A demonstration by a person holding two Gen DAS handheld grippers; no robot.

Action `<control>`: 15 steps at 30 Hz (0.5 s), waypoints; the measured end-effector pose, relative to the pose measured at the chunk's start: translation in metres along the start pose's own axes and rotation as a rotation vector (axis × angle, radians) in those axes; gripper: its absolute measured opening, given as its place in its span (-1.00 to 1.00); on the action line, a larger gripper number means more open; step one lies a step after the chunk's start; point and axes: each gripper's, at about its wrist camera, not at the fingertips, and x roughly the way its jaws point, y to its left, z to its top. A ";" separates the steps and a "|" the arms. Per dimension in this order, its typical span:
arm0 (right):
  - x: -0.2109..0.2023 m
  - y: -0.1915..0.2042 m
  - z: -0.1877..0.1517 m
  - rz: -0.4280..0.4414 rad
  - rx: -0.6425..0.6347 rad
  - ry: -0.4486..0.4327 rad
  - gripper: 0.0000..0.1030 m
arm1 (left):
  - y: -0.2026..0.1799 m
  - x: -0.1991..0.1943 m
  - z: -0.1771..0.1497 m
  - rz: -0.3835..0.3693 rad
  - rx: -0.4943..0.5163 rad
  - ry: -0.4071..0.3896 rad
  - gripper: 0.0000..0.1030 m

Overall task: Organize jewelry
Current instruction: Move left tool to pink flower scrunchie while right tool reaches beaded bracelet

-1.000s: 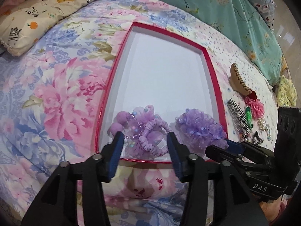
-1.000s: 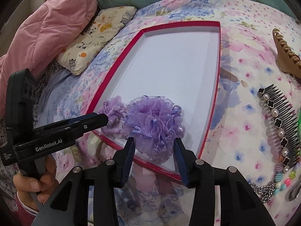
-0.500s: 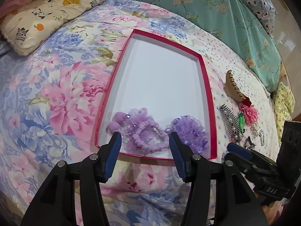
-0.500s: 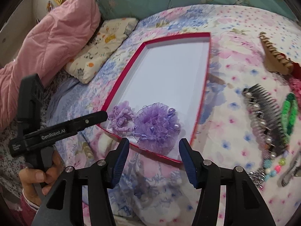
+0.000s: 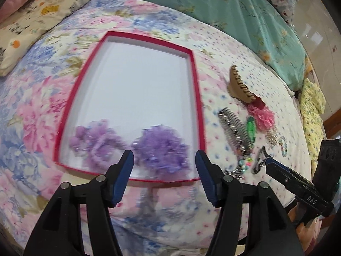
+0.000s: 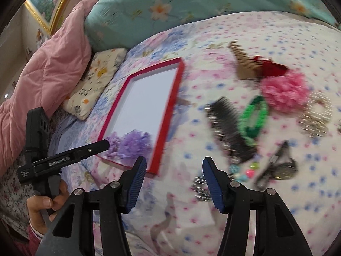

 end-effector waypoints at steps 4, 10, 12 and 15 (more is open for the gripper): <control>-0.018 -0.029 -0.003 -0.037 0.043 -0.024 0.10 | -0.019 0.005 0.002 -0.019 0.030 0.012 0.15; -0.048 -0.076 -0.005 -0.113 0.128 -0.075 0.10 | -0.051 0.018 0.002 -0.054 0.076 0.040 0.15; -0.057 -0.092 -0.005 -0.139 0.162 -0.093 0.10 | -0.063 0.023 0.002 -0.068 0.093 0.047 0.15; -0.069 -0.113 -0.003 -0.170 0.202 -0.122 0.11 | -0.082 0.030 0.002 -0.091 0.120 0.058 0.15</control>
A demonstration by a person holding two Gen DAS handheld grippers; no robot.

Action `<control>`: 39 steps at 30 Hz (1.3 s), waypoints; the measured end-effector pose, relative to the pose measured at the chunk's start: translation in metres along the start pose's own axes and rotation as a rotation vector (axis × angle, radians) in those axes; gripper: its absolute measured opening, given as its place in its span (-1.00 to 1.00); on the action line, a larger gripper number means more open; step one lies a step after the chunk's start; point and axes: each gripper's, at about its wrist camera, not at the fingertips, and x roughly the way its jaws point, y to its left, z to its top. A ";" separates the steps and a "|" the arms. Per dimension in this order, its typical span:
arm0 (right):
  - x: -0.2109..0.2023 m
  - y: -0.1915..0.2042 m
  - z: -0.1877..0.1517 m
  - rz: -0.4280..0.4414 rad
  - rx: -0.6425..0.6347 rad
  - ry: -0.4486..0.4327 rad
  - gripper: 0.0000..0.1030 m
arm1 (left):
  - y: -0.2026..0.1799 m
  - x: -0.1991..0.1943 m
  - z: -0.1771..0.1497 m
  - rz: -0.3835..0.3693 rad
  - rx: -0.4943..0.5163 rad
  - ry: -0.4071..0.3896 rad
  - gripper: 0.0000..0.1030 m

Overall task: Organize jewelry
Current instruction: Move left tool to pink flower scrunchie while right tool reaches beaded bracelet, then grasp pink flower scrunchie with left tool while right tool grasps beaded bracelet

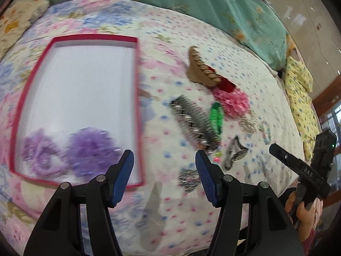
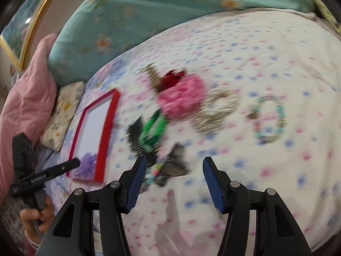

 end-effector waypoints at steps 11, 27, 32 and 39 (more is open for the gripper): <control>-0.010 -0.042 0.022 -0.086 0.060 -0.039 0.11 | -0.071 0.039 0.023 -0.094 0.113 0.033 0.15; 0.019 -0.081 0.039 -0.278 0.065 -0.004 -0.02 | -0.154 0.117 0.065 -0.139 0.249 0.071 0.15; 0.023 -0.081 0.038 -0.322 0.039 -0.001 -0.53 | -0.150 0.154 0.070 -0.095 0.246 0.135 -0.40; 0.009 -0.092 0.041 -0.179 0.123 -0.036 -0.79 | -0.142 0.130 0.068 -0.137 0.231 0.092 -0.85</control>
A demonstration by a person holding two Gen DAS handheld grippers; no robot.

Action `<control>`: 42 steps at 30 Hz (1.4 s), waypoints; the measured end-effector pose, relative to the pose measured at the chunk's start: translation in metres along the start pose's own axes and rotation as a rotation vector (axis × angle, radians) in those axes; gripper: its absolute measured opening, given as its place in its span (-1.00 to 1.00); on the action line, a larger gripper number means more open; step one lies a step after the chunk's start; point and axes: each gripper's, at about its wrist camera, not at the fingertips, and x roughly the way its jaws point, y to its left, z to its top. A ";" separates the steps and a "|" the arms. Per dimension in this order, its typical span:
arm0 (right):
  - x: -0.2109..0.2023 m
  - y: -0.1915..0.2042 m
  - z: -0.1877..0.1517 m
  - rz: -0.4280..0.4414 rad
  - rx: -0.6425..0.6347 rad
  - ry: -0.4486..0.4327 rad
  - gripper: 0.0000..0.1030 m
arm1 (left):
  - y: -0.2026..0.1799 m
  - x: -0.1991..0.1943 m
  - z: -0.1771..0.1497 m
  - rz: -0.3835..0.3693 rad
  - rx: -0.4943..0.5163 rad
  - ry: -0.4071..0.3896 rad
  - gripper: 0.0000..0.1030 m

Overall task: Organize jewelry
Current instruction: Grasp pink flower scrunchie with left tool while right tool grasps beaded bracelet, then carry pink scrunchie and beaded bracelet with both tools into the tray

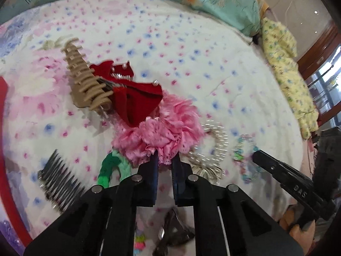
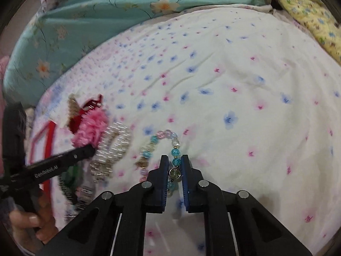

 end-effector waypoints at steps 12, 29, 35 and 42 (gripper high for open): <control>-0.044 0.035 0.007 0.151 -0.035 -0.073 -0.79 | 0.005 -0.096 -0.033 -0.077 -0.020 -0.137 -0.88; -0.049 0.140 -0.009 0.294 -0.211 -0.061 -0.79 | 0.099 -0.168 -0.083 0.002 -0.210 -0.247 -0.88; -0.031 0.187 -0.017 0.345 -0.279 -0.020 -0.79 | 0.136 -0.184 -0.094 0.049 -0.271 -0.274 -0.88; 0.000 0.253 -0.021 0.418 -0.352 0.031 -0.79 | 0.181 -0.198 -0.097 0.112 -0.331 -0.304 -0.88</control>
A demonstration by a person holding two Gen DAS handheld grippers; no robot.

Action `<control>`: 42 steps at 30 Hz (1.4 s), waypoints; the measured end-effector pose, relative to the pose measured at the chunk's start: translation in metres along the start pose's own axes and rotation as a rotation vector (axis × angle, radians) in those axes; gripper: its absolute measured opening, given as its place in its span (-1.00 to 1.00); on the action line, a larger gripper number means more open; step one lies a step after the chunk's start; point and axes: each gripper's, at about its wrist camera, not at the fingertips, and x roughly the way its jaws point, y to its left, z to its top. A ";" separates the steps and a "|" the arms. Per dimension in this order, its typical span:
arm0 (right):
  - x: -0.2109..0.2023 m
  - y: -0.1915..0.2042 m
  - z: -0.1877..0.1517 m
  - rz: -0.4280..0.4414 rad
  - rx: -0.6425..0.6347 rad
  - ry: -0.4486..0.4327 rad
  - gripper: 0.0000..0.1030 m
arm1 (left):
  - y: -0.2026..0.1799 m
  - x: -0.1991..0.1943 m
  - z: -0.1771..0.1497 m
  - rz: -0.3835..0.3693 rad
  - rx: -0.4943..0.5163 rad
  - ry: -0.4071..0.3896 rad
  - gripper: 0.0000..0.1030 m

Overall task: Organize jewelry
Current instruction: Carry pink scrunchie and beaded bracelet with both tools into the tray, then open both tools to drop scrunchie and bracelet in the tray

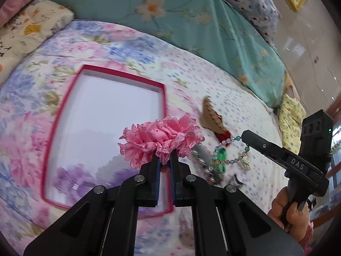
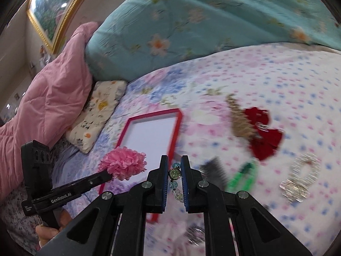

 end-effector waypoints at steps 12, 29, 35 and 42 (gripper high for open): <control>0.099 0.046 0.041 0.102 -0.023 0.047 -0.79 | 0.063 0.026 0.051 0.125 -0.052 -0.028 -0.88; 0.210 0.008 0.064 0.052 0.077 0.134 -0.79 | 0.098 0.104 0.083 0.225 -0.067 0.021 -0.88; 0.220 0.005 0.063 0.017 0.049 0.155 -0.79 | 0.101 0.116 0.080 0.239 -0.064 0.046 -0.88; 0.231 0.003 0.061 -0.012 0.038 0.179 -0.77 | 0.102 0.118 0.077 0.250 -0.056 0.063 -0.82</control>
